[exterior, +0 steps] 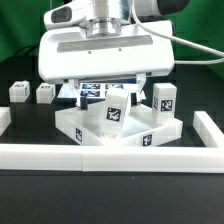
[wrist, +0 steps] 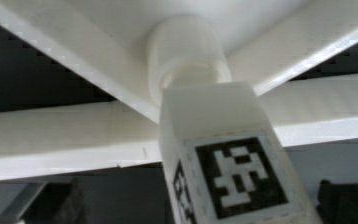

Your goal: Assemble square table

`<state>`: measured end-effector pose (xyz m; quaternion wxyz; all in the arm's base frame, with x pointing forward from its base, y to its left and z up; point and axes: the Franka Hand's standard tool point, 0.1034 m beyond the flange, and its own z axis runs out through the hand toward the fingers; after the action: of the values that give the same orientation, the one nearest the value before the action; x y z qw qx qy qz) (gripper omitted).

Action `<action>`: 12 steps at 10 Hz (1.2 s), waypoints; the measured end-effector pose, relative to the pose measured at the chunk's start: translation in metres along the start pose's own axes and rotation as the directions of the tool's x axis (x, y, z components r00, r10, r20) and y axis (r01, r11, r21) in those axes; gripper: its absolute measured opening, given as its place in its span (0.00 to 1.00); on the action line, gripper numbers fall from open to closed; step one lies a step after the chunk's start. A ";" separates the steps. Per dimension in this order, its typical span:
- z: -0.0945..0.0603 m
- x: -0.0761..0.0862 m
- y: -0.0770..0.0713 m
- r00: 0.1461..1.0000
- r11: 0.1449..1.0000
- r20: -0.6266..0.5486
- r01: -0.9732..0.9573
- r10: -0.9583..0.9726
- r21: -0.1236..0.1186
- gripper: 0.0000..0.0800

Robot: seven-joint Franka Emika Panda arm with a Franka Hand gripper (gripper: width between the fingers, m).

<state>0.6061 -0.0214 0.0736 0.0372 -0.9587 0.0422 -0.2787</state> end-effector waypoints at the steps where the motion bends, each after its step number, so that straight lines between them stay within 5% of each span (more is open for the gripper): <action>1: 0.000 0.000 0.000 1.000 1.000 0.000 0.000 0.000 0.000 0.81; 2: 0.000 0.000 -0.002 1.000 1.000 0.014 -0.024 0.024 0.005 0.81; 4: -0.029 0.020 -0.019 0.986 0.993 0.122 -0.115 0.110 0.039 0.81; 5: -0.034 0.024 -0.020 0.983 0.992 0.138 -0.125 0.120 0.032 0.81; 8: -0.032 0.016 -0.030 0.935 0.984 0.330 -0.160 0.127 0.077 0.81; 12: -0.031 0.018 -0.028 0.934 0.984 0.331 -0.164 0.130 0.075 0.81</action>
Offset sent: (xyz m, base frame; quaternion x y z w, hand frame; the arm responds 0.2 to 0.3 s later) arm 0.0027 -0.0169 0.0494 -0.0810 -0.1556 0.0340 0.9839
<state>0.6058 0.0033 0.1118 0.1129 -0.9825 0.0930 -0.1150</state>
